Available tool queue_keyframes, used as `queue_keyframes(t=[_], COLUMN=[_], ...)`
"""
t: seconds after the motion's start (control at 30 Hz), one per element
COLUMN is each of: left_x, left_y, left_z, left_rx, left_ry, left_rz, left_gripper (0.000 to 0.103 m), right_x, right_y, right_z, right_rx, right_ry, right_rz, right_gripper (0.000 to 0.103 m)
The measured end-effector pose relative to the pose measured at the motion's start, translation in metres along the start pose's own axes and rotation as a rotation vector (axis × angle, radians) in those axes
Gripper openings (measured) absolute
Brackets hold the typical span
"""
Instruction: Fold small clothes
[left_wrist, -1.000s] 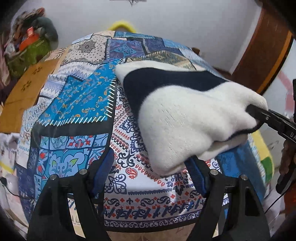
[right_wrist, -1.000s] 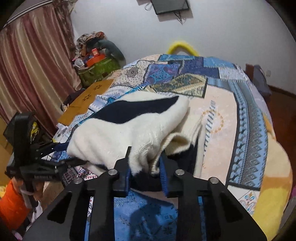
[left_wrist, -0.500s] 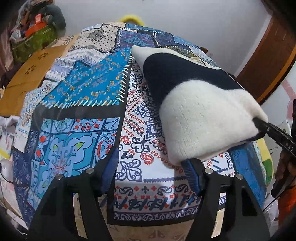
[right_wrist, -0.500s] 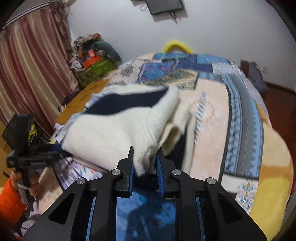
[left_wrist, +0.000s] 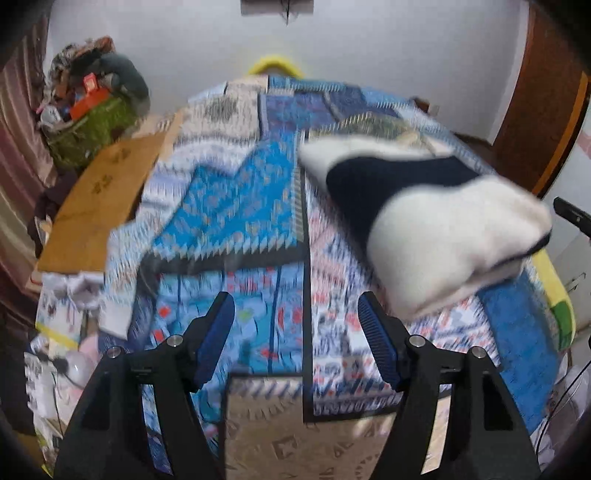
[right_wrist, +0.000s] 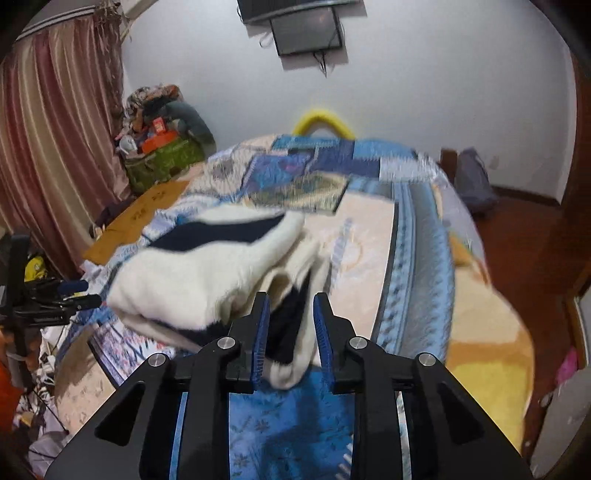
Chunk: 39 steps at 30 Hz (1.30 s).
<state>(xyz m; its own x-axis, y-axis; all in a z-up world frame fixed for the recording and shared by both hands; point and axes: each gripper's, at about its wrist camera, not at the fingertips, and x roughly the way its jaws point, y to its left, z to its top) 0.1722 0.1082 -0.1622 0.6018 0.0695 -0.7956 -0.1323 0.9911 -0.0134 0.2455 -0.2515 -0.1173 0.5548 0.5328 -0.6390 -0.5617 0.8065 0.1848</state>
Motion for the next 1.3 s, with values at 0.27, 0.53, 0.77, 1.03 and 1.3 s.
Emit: queue_keyframes(t=[0.27, 0.53, 0.77, 1.03, 1.3], left_x=[-0.001, 0.070, 0.080, 0.064, 0.048], left_y=[-0.034, -0.084, -0.105, -0.093, -0.074], left_z=[0.068, 0.082, 0.049, 0.034, 0.015], left_rx=[0.050, 0.138, 0.278, 0.249, 0.173], left_ry=[-0.075, 0.046, -0.014, -0.024, 0.009], left_rz=[-0.186, -0.250, -0.122, -0.124, -0.173], left_gripper=[0.069, 0.069, 0.073, 0.074, 0.078], right_x=[0.010, 0.088, 0.105, 0.085, 0.067], right_y=[0.025, 0.044, 0.028, 0.034, 0.029], right_z=[0.045, 0.039, 0.002, -0.008, -0.015], right_rx=[-0.052, -0.124, -0.101, -0.116, -0.103], right_ry=[-0.040, 0.142, 0.192, 0.178, 0.178], right_rz=[0.094, 0.121, 0.141, 0.133, 0.097], right_gripper=[0.030, 0.031, 0.032, 0.032, 0.047])
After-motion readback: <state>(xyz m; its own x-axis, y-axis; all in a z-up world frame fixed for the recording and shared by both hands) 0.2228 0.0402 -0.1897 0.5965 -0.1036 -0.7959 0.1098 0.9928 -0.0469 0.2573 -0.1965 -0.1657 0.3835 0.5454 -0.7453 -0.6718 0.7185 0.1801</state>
